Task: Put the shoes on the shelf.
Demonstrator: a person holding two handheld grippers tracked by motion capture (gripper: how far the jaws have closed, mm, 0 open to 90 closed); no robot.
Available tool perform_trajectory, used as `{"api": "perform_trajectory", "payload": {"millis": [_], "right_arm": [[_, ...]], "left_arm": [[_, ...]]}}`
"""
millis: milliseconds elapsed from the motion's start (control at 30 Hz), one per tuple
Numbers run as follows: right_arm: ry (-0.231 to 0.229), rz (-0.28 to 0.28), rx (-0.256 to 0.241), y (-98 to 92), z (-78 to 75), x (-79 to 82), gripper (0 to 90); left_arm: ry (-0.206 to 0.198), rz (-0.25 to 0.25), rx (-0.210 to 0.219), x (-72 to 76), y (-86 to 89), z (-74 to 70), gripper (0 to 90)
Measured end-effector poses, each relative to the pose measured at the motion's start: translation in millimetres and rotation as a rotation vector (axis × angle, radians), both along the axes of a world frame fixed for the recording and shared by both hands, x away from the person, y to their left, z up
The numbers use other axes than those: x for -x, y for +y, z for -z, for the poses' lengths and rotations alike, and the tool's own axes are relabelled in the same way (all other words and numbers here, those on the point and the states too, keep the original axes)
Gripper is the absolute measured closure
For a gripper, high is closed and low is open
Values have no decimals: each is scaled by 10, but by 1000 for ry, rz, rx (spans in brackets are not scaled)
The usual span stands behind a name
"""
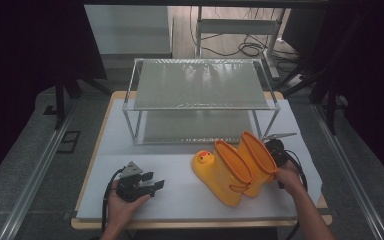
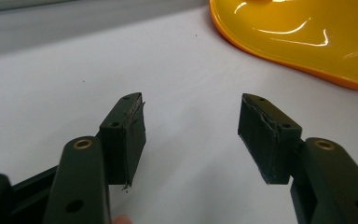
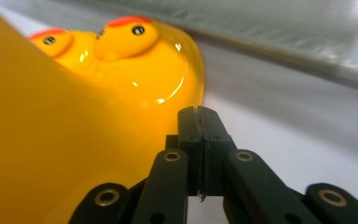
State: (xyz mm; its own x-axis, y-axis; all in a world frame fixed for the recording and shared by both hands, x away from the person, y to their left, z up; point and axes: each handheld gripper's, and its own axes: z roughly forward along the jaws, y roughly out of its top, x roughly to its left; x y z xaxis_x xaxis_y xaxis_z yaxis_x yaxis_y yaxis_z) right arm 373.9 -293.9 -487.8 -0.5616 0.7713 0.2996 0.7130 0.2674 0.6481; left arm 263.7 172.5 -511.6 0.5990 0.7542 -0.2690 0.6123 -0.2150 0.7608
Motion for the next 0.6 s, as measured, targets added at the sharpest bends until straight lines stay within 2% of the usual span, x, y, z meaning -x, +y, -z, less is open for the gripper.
{"api": "perform_trajectory", "payload": {"millis": [67,233,300,333,367,400,433,467,500,533,600], "right_arm": [[-15,3,-4,-66,-80,53,847],[-69,40,-32,-285,-414,243,754],[-81,41,-38,-310,-468,270,736],[-101,39,-51,-365,-617,337,678],[-110,44,-53,-386,-687,363,661],[-115,48,-55,-400,-751,387,640],[-115,48,-55,-400,-751,387,640],[-122,38,-52,-431,-880,436,589],[-122,38,-52,-431,-880,436,589],[-129,36,-59,-452,-968,472,558],[-134,36,-77,-472,-1028,500,529]], "left_arm": [[1,-3,3,-5,10,0,413],[3,3,2,-1,-6,1,412],[2,2,4,2,-9,-3,412],[1,2,7,3,-7,-5,412],[-1,2,9,4,-4,-10,412],[-1,1,9,5,-4,-11,412],[-1,1,9,5,-4,-11,411],[-1,2,7,6,-6,-12,411],[-1,2,7,6,-6,-12,411],[0,2,6,6,-9,-11,411],[0,2,6,6,-10,-11,411]]}}
